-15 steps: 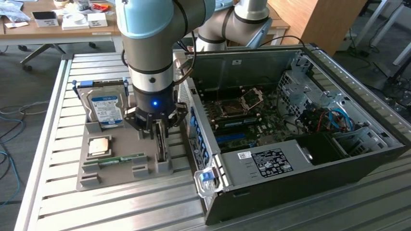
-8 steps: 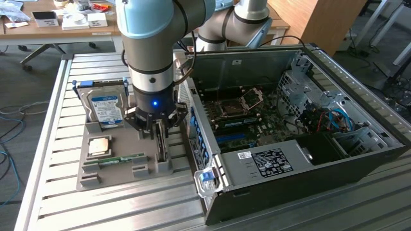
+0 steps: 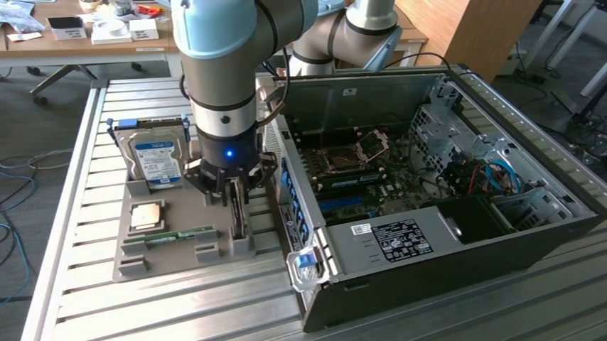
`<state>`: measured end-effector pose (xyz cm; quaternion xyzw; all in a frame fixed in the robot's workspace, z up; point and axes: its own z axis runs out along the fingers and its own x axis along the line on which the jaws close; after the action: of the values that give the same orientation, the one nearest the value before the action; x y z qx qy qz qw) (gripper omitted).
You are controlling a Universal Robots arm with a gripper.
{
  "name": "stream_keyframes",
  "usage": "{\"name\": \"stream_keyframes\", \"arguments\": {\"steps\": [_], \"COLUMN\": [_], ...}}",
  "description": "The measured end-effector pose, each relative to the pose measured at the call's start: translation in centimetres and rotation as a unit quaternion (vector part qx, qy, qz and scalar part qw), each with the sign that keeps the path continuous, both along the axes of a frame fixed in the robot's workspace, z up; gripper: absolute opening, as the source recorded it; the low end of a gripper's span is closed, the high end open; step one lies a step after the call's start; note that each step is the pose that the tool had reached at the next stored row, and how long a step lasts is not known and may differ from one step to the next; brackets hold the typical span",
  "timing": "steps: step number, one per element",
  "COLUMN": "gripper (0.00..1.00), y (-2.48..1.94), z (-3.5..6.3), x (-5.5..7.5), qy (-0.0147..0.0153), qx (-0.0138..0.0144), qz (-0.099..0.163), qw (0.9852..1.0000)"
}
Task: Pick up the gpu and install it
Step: 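Pick up the gpu and move the gpu toward the slot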
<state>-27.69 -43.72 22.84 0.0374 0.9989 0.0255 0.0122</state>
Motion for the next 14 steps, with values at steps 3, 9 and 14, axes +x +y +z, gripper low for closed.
{"name": "stream_keyframes", "arguments": {"steps": [3,9,14], "gripper": [0.42,0.42,0.42], "y": [0.00,0.00,0.00], "z": [-0.04,-0.18,-0.18], "x": [0.00,0.00,0.00], "qy": [0.0000,0.0000,0.0000], "qx": [0.0000,0.0000,0.0000], "qz": [0.000,0.000,0.000], "qw": [1.0000,1.0000,1.0000]}}
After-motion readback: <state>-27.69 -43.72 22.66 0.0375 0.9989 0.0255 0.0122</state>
